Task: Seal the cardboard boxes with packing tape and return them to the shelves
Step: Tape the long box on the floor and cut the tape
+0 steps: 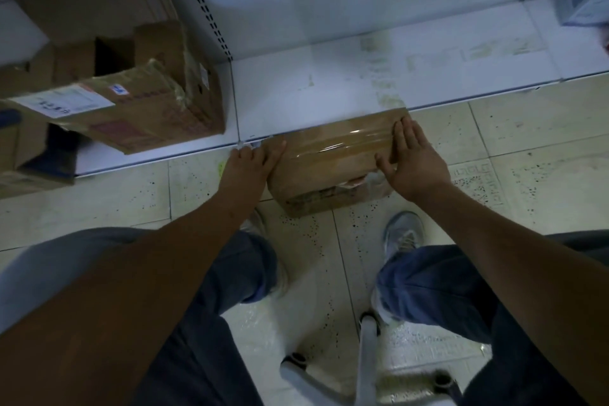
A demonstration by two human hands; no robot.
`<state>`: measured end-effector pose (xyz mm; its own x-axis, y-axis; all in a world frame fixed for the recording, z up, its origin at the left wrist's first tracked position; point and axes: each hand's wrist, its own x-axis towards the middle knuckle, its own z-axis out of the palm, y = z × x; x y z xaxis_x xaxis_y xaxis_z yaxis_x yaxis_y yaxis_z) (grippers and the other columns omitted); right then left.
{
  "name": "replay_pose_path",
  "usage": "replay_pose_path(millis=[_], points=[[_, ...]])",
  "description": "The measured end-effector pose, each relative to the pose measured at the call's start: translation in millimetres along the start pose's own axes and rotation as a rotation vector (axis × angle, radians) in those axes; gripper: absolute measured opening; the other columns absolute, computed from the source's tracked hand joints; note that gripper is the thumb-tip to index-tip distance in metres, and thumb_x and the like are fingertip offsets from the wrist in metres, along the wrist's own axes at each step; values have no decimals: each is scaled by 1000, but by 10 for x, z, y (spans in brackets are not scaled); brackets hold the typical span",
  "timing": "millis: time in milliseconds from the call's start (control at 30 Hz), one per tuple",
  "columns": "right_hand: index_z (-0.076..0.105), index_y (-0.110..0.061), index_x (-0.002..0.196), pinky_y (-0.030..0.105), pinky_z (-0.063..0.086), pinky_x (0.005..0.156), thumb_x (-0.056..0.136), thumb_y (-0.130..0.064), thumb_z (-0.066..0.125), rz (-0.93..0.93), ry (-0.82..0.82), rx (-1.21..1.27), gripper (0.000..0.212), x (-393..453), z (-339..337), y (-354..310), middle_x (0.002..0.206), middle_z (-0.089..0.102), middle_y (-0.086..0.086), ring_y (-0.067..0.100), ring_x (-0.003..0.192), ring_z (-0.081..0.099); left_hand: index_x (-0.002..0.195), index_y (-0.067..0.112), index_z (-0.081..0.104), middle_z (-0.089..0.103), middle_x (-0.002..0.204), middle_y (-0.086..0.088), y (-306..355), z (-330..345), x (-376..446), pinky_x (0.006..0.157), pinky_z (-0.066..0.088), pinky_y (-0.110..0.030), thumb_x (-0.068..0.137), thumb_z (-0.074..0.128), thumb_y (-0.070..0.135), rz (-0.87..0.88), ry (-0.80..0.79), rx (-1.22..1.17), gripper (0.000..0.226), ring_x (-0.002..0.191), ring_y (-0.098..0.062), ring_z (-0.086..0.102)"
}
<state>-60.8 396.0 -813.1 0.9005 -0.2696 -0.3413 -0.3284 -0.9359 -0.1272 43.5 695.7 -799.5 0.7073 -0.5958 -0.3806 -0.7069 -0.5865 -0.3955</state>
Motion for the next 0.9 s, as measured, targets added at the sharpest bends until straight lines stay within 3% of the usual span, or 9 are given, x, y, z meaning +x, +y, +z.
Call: replay_pose_path(millis=[133, 267, 367, 433, 467, 533, 633, 767, 900], points=[[-11, -14, 157, 47, 3, 125, 99, -64, 7, -80, 25, -32, 80, -20, 125, -293, 163, -17, 6, 26, 152, -15, 159, 11, -7, 46, 140, -22, 6, 89, 70, 100, 42, -51, 101, 46, 22, -35, 40, -12, 79, 123, -40, 50], [-11, -22, 157, 51, -3, 124, 89, -74, 7, -375, -57, -123, 89, -54, 305, -685, 165, -17, 5, 33, 149, -22, 151, 3, 36, 67, 105, -25, 170, -100, 109, 80, 54, -56, 76, 75, 20, -59, -25, -123, 86, 92, -40, 66], [-9, -22, 157, 47, -8, 123, 97, -51, 45, -412, -44, -169, 86, -31, 227, -314, 165, -13, 6, 37, 151, -14, 158, 5, -2, 64, 111, -21, 190, -223, 252, 98, 47, -54, 94, 60, 20, 46, -80, -663, 90, 100, -38, 63], [-3, -23, 157, 50, -3, 124, 99, -51, 41, -403, -72, -144, 79, -37, 99, 78, 166, -7, 2, 34, 152, -9, 156, 12, -15, 61, 126, -18, 245, -412, 312, 105, 44, -41, 100, 56, 27, 26, -249, -1194, 91, 111, -36, 61], [4, -23, 159, 53, 3, 124, 97, -59, 32, -369, -96, -105, 77, -49, -9, 220, 167, -1, 0, 32, 153, -7, 158, 13, -9, 56, 136, -16, 314, -484, 315, 101, 44, -34, 101, 55, 29, -12, -261, -1283, 86, 119, -33, 58], [12, -25, 159, 55, 10, 122, 91, -74, 20, -252, -159, -15, 84, -99, -223, 304, 167, 9, -3, 25, 153, -4, 154, 10, 23, 54, 138, -16, 476, -535, 275, 89, 44, -32, 102, 53, 33, -68, -235, -1200, 65, 118, -30, 57], [-4, -27, 159, 60, 14, 120, 83, -85, 29, -81, -199, 77, 101, -153, -325, 55, 164, 23, 5, 32, 153, -3, 123, 9, 55, 59, 103, -12, 600, -442, 310, 71, 39, -31, 102, 50, 37, -143, -172, -1151, 35, 97, -28, 59], [-12, -27, 157, 73, 7, 113, 70, -96, 32, 110, -181, 39, 120, -134, -56, -465, 166, -10, 12, 51, 147, -13, 107, 10, 66, 65, 102, -13, 560, -374, 405, 78, 43, -33, 100, 53, 33, -132, -185, -1261, 27, 96, -29, 61], [-14, -24, 157, 74, 4, 112, 72, -92, 39, 144, -152, -3, 122, -88, 84, -607, 163, -19, 18, 54, 144, -17, 93, 17, 60, 62, 93, -9, 598, -231, 440, 72, 43, -31, 99, 55, 38, -153, -193, -1220, 22, 87, -25, 59]])
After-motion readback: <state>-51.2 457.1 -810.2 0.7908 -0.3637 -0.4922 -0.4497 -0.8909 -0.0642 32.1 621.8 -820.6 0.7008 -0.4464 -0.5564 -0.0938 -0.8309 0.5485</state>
